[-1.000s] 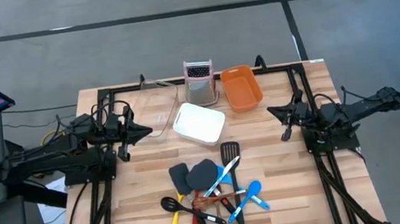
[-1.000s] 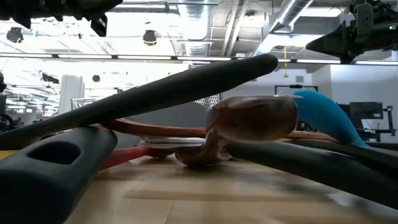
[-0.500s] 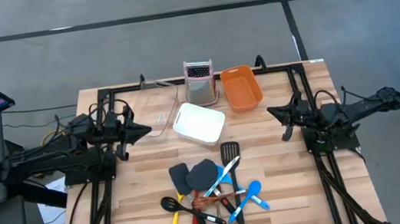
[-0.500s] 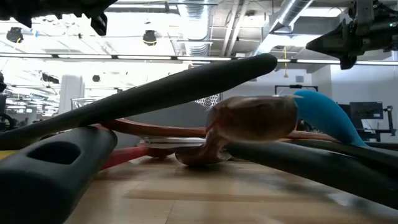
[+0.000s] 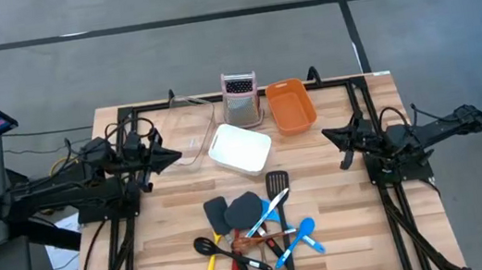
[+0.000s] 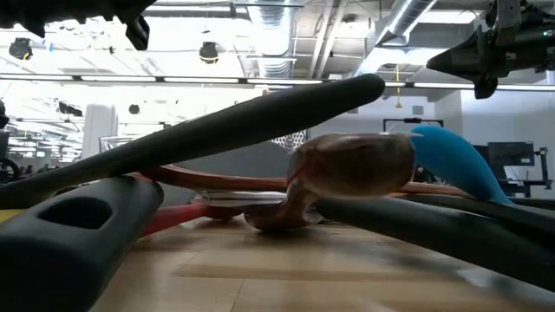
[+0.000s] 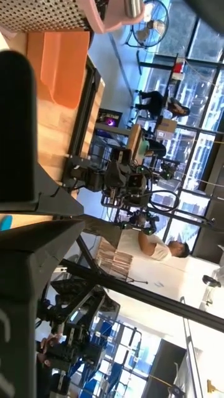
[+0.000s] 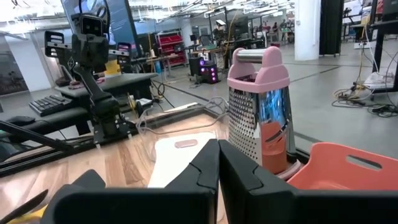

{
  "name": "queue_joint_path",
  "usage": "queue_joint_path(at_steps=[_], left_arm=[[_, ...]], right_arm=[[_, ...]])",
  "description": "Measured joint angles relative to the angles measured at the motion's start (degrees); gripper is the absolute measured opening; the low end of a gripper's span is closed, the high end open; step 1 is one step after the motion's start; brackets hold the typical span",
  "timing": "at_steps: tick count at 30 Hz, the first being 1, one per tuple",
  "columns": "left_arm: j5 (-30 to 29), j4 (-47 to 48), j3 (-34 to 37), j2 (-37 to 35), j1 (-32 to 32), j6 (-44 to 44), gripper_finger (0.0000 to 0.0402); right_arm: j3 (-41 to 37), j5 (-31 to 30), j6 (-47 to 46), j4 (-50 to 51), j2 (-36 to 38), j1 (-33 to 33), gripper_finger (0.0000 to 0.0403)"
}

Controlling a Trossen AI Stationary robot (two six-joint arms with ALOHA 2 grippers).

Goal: Pick & Place Kitchen Items
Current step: Put the black slotted spoon into the white bin

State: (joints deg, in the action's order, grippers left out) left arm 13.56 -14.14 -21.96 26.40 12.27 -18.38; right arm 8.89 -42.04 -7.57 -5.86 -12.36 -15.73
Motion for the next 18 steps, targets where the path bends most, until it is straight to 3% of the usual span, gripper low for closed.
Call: queue_joint_path(at_steps=[9,18], left_arm=[[-0.71,-4.18,0.0,0.55,0.0,0.02,0.0008],[-3.81,-15.36,-0.1,7.55,0.01,-1.71,0.0008]], right_arm=[[0.0,0.22,0.0,-11.27,0.0,0.0,0.0001],[0.02,0.19,1.95,-18.4,0.01,1.67,0.0001]])
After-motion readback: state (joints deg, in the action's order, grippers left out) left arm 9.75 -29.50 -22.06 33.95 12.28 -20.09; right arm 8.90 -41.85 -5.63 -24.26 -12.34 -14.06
